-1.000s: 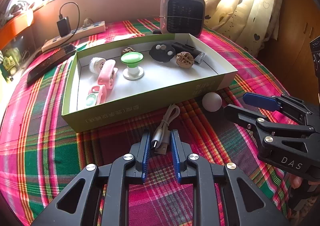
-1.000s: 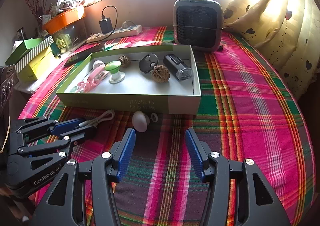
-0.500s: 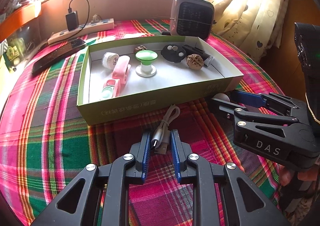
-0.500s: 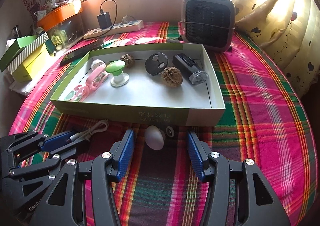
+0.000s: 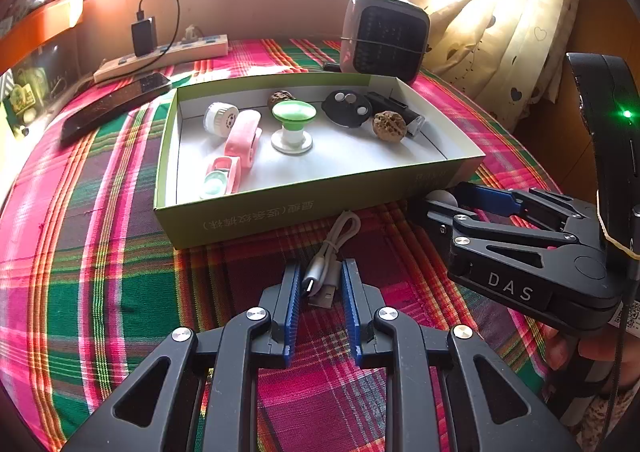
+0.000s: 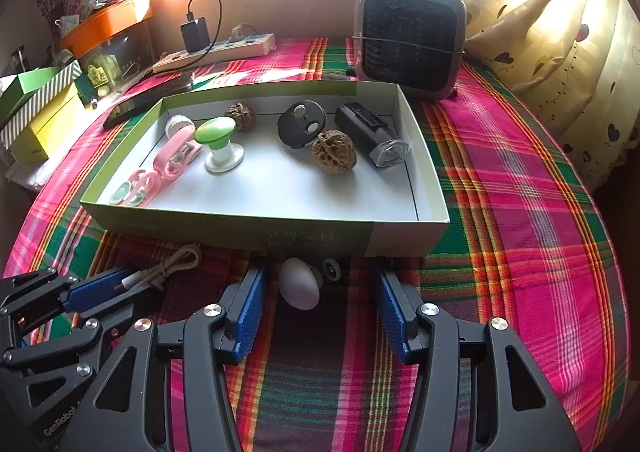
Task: Organize objects
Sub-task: 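Close left gripper on the white cable while right gripper closes on the white ball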
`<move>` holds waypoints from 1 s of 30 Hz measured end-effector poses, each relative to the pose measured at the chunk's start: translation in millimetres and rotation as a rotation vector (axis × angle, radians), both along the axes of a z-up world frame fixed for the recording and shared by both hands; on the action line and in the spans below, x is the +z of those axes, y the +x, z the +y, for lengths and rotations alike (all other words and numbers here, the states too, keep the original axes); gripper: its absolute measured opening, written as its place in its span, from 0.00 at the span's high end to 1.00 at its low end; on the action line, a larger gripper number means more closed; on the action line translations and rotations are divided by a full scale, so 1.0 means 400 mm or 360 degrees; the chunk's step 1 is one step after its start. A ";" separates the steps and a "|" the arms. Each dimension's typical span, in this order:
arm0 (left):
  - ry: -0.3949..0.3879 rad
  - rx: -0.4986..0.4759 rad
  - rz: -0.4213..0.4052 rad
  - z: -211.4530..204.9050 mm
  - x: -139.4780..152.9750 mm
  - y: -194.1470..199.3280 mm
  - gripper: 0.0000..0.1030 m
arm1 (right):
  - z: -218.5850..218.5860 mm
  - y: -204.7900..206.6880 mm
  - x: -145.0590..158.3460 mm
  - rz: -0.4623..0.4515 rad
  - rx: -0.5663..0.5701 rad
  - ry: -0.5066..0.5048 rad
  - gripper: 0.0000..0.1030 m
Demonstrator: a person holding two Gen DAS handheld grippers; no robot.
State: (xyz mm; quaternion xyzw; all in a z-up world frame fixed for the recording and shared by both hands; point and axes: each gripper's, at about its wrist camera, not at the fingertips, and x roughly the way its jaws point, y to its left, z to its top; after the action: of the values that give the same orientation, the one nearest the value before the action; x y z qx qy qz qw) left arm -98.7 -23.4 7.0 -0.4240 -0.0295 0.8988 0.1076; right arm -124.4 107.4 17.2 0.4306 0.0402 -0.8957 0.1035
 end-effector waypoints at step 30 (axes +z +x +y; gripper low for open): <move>0.0025 -0.0001 -0.0003 -0.005 0.000 0.000 0.82 | 0.059 0.027 -0.009 -0.0003 -0.0067 0.0037 0.49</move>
State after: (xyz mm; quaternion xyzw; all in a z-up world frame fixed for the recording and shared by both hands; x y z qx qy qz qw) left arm -98.8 -25.5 7.2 -0.4239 -0.0367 0.8981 0.1112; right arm -113.4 131.2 13.7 0.4335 0.0416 -0.8967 0.0796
